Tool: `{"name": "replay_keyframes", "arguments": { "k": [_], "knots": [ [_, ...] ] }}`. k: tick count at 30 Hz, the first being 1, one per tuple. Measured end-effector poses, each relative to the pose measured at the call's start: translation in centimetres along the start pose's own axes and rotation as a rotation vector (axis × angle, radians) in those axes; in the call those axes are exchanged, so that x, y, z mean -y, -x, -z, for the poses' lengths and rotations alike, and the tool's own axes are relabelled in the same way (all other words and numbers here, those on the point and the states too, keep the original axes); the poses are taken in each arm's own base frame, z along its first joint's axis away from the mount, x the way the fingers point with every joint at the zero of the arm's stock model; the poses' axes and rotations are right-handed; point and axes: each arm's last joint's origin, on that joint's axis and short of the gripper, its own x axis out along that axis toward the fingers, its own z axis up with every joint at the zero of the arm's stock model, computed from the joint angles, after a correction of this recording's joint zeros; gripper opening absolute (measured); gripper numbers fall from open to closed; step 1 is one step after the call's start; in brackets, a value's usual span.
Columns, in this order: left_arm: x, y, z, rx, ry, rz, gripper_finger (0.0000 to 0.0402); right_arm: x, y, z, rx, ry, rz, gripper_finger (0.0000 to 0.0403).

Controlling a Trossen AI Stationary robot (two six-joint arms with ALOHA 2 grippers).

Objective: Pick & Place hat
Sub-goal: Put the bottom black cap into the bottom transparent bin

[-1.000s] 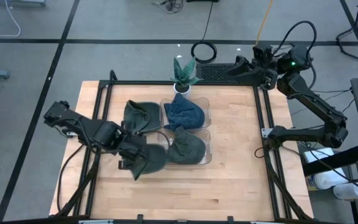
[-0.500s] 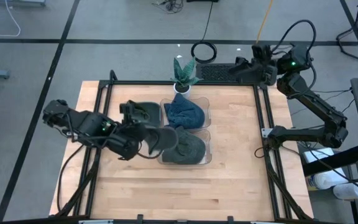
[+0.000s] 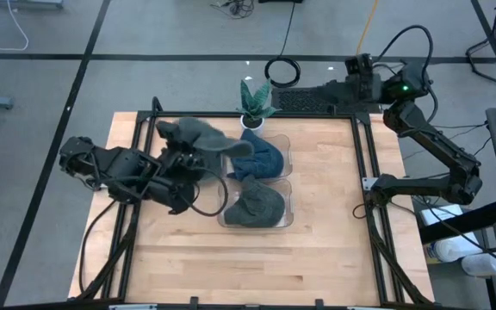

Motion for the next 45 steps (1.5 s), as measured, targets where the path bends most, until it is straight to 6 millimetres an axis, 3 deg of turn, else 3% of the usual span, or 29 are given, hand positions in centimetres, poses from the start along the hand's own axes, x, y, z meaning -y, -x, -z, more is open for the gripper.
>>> {"name": "replay_keyframes", "arguments": {
  "k": [10, 21, 25, 31, 35, 45],
  "knots": [
    [-3.0, -2.9, -1.9, -0.168, -0.135, -0.288, 0.0008, 0.1, -0.7, 0.4, 0.101, -0.262, 0.016, 0.0210],
    [-5.0, -6.7, -1.9, -0.293, -0.044, -0.339, 0.0008, 1.5, -2.5, 2.7, 0.164, -0.671, 0.145, 0.0210],
    [-4.3, -8.0, -2.3, -0.322, -0.087, -0.333, 0.0008, 1.6, -3.1, 3.2, 0.174, -0.726, 0.142, 0.0210],
    [-1.6, -10.4, -4.1, -0.332, -0.181, -0.293, 0.0008, 1.7, -3.6, 3.5, 0.209, -0.774, 0.145, 0.0210],
    [-0.2, -11.6, -5.3, -0.333, -0.153, -0.302, 0.0008, 2.2, -3.6, 3.6, 0.233, -0.827, 0.175, 0.0210],
    [0.8, -12.2, -7.1, -0.269, -0.056, -0.299, 0.0008, 4.9, -5.2, 4.4, 0.206, -0.936, 0.282, 0.0210]
  ]
}}
